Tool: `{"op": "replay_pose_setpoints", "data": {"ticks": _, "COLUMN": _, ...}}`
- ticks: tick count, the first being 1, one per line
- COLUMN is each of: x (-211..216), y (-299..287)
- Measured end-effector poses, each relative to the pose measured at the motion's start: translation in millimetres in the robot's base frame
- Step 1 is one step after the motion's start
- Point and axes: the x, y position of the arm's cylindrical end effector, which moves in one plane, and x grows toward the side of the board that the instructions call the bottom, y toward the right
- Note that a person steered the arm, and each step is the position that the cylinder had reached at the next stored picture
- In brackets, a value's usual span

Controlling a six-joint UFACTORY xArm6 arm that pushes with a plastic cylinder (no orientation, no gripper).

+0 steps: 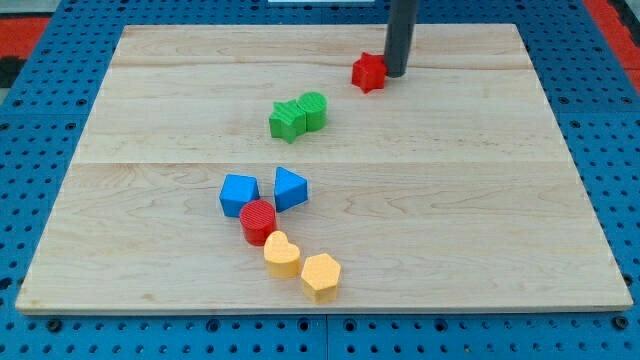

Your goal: Push red star towards top center

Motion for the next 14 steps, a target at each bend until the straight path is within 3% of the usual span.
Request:
{"op": "replay_pose_setpoints", "data": {"ticks": 4, "x": 21, "y": -22}}
{"op": "replay_pose_setpoints", "data": {"ticks": 5, "x": 21, "y": -86}}
{"op": "replay_pose_setpoints", "data": {"ticks": 8, "x": -38, "y": -139}}
{"op": "replay_pose_setpoints", "data": {"ticks": 10, "x": -22, "y": -200}}
{"op": "replay_pose_setpoints", "data": {"ticks": 12, "x": -60, "y": -201}}
{"op": "replay_pose_setpoints", "data": {"ticks": 14, "x": -76, "y": -155}}
